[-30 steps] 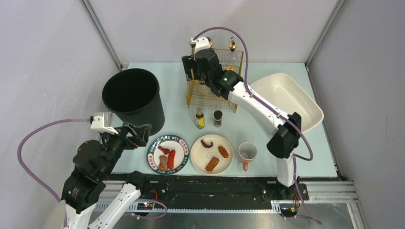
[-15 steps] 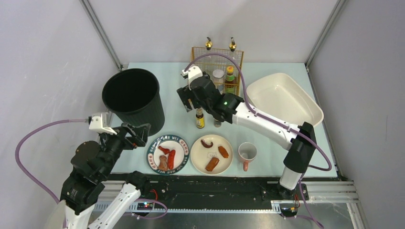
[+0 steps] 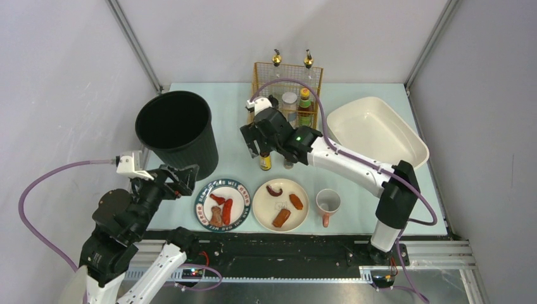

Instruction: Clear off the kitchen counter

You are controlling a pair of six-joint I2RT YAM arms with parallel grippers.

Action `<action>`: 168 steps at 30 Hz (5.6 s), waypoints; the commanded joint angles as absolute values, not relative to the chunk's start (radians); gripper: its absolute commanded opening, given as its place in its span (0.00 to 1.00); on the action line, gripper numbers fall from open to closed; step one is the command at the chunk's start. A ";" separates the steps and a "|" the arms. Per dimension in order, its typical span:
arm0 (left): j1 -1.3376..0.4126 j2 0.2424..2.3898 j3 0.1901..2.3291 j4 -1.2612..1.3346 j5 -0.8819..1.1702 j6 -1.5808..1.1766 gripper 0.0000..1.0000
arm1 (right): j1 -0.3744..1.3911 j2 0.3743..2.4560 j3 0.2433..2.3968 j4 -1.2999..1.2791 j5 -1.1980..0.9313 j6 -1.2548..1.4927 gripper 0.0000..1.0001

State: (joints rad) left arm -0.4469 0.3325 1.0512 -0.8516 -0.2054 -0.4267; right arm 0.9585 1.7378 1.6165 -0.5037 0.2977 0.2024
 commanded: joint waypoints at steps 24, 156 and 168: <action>-0.450 0.326 1.058 -0.840 -0.214 -0.416 0.98 | 0.907 1.871 1.575 -0.435 0.242 0.226 0.61; -0.451 0.324 1.050 -0.840 -0.205 -0.418 0.98 | 0.806 1.726 1.762 -0.556 0.350 0.139 0.76; -0.449 0.320 1.046 -0.841 -0.196 -0.416 0.98 | 0.813 1.546 1.423 -0.558 0.343 0.239 0.81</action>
